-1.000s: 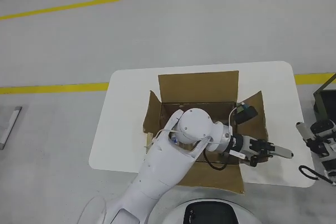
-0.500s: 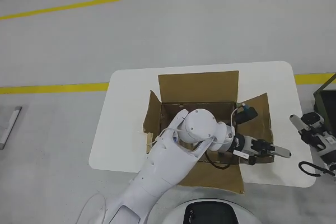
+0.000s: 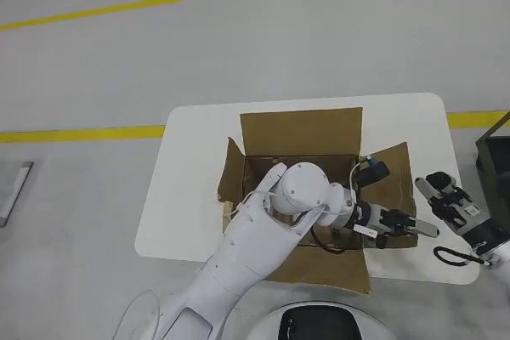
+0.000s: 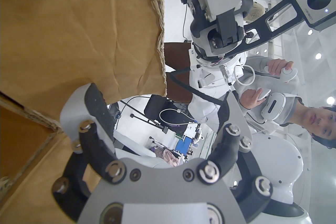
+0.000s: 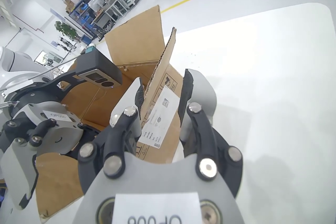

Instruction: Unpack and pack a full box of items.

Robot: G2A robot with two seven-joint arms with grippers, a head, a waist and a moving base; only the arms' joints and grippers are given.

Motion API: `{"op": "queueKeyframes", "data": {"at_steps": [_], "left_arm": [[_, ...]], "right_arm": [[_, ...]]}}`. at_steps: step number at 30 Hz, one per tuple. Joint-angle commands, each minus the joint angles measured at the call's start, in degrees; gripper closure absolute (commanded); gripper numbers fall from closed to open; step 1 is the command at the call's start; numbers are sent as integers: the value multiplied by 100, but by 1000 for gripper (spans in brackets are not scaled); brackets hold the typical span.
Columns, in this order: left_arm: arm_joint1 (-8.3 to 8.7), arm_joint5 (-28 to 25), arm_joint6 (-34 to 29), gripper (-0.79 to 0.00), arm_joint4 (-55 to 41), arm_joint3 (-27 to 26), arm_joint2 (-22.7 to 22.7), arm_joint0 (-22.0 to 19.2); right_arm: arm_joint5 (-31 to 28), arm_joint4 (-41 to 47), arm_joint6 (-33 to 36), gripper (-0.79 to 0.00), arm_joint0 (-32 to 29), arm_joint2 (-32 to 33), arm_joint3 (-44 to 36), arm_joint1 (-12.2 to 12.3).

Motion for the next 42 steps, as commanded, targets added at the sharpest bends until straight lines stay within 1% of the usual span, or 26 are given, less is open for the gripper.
{"op": "queueKeyframes", "data": {"at_steps": [1, 7, 11, 12, 13, 14, 15, 16, 20, 23, 26, 29, 33, 34, 35, 36, 37, 38, 39, 41, 42], "left_arm": [[2, -7, 4, -785, -25, 19, 6, -10], [19, -38, 7, -785, -60, 67, 24, -32], [30, -40, 30, -785, -101, 85, 20, -40], [32, -36, 30, -785, -106, 92, 21, -42], [34, -35, 29, -785, -111, 95, 23, -48], [37, -30, 37, -785, -115, 99, 21, -53], [41, -35, 45, -785, -125, 98, 14, -58], [45, -34, 53, -785, -128, 97, 6, -65], [101, -73, 199, -785, 118, -6, -93, -123], [203, -57, 253, -785, 358, -149, -345, -120], [330, 69, 236, -785, 535, -393, -690, -4], [470, 150, 324, -785, 1089, -846, -956, 87], [697, 327, 401, -785, 2301, -1639, -1289, 334], [761, 362, 421, -763, 2759, -1860, -1332, 424], [823, 354, 389, -570, 3150, -2087, -1382, 535], [876, 391, 302, -320, 3368, -2279, -1466, 669], [923, 441, 208, -286, 3504, -2460, -1585, 798], [966, 481, 122, -154, 3609, -2622, -1710, 910], [1007, 522, 58, -68, 3748, -2778, -1826, 1009], [1091, 476, -110, 0, 4182, -3046, -1972, 1158], [1130, 452, -206, 0, 4394, -3147, -2038, 1220]], "right_arm": [[-15, -19, 32, -329, 41, -41, 32, 2], [-98, 13, 190, -314, 190, -223, 196, 7], [-156, 15, 297, -249, 282, -320, 308, 14], [-154, 6, 306, -212, 297, -334, 328, 14], [-138, -21, 314, -139, 314, -350, 360, 15], [-114, -59, 331, -92, 328, -367, 376, 16], [-100, -72, 320, -12, 340, -383, 392, 16], [-94, -82, 310, 0, 346, -397, 408, 15], [-68, -89, 241, 0, 346, -440, 461, 10], [-62, -82, 174, 0, 328, -464, 507, 5], [-52, -89, 123, 0, 308, -472, 531, 2], [-45, -46, 87, 0, 294, -465, 534, -1], [-44, -29, 74, 0, 303, -454, 521, -1], [-39, -29, 77, 0, 310, -458, 519, -1], [-42, -27, 77, 0, 321, -468, 515, -1], [-44, -35, 76, 0, 330, -476, 520, -1], [-40, -40, 73, 0, 340, -486, 526, -1], [-33, -37, 73, 0, 347, -495, 532, -2], [-40, -29, 76, 0, 356, -504, 535, -2], [-37, -41, 82, 0, 375, -516, 557, -1], [-35, -38, 82, 0, 385, -527, 572, -2]]}}
